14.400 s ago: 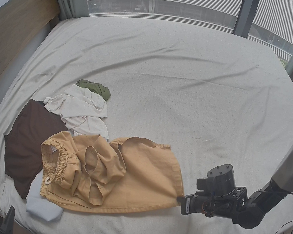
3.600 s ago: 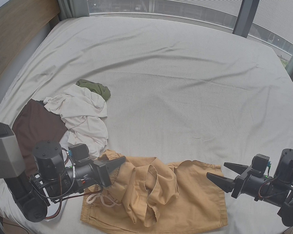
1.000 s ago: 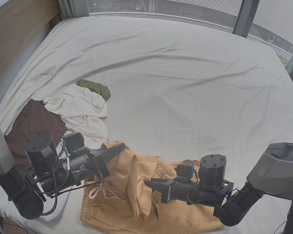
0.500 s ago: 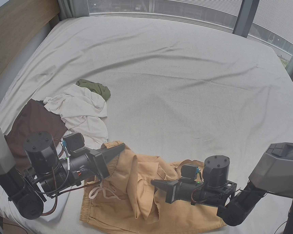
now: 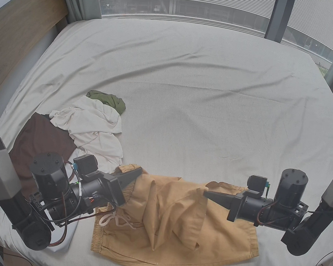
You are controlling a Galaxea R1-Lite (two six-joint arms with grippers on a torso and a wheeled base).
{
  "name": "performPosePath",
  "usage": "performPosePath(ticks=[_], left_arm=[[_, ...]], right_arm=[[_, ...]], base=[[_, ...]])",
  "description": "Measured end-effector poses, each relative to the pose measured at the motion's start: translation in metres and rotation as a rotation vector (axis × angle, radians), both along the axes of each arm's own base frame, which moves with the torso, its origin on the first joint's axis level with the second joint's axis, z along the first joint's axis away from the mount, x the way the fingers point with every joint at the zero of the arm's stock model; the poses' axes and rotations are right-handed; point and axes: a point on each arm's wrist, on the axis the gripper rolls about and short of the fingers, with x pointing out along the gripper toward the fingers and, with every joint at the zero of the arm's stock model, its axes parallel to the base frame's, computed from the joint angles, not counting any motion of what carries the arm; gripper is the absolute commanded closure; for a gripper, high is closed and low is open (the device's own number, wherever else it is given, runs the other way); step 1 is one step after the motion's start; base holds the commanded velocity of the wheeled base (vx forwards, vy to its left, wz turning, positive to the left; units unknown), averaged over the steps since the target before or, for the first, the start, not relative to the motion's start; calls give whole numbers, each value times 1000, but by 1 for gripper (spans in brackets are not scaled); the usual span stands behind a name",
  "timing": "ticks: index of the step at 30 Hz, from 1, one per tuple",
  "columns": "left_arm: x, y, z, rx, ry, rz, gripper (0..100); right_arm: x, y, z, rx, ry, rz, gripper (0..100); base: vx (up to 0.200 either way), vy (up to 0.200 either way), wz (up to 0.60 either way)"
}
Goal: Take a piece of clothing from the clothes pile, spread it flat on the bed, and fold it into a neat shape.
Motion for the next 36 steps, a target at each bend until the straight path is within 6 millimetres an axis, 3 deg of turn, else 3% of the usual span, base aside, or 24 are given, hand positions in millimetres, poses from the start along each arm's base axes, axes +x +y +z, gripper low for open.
performPosePath(ticks=[7,22,23,36], left_arm=[[1,-1,-13,29,38,-3,100],[2,-2,-19,46,51,-2,100],[2,-2,-19,45,50,-3,100],[2,-3,-18,44,46,-4,100]], right_arm=[[-11,-16,4,78,7,32,100],[-20,-17,-37,2,162,120,100],[-20,-16,-39,1,167,125,0],[-19,-6,-40,7,167,175,0]], base=[[0,0,0],[0,0,0],[0,0,0],[0,0,0]])
